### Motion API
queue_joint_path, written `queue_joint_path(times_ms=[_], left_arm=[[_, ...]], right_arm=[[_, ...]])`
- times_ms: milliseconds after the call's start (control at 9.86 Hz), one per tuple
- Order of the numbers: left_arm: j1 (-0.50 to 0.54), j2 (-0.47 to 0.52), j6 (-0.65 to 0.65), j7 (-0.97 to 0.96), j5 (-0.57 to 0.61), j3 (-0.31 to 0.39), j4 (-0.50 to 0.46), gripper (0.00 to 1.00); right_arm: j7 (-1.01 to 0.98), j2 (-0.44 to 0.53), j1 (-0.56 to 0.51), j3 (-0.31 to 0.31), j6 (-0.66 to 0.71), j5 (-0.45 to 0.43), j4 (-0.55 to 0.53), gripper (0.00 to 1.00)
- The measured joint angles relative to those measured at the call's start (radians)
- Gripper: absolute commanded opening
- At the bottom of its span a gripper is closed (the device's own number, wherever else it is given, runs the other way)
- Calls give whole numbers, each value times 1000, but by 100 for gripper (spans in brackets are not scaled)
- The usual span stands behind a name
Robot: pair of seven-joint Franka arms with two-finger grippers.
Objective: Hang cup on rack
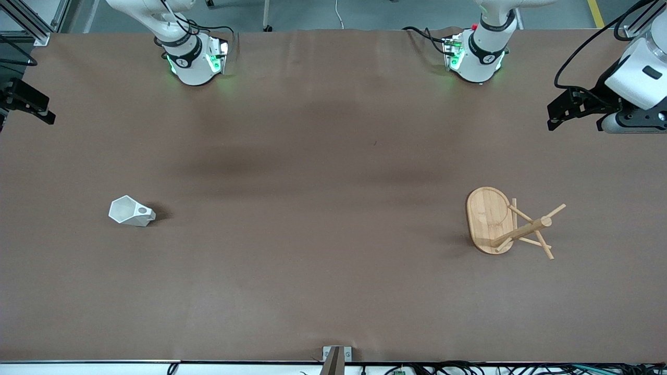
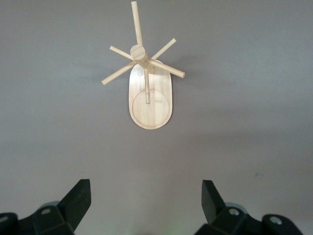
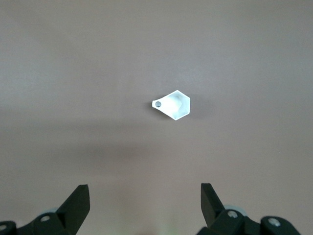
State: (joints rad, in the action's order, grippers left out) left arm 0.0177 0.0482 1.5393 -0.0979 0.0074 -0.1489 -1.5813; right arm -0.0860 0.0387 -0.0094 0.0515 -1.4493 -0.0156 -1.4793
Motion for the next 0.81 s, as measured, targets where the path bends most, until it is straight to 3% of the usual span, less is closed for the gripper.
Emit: queue_joint_path(times_ms=[812], left_arm=[[1, 0, 0, 0, 0, 1, 0, 100]], right_arm=[[0, -4, 0, 0, -11, -1, -3, 99]])
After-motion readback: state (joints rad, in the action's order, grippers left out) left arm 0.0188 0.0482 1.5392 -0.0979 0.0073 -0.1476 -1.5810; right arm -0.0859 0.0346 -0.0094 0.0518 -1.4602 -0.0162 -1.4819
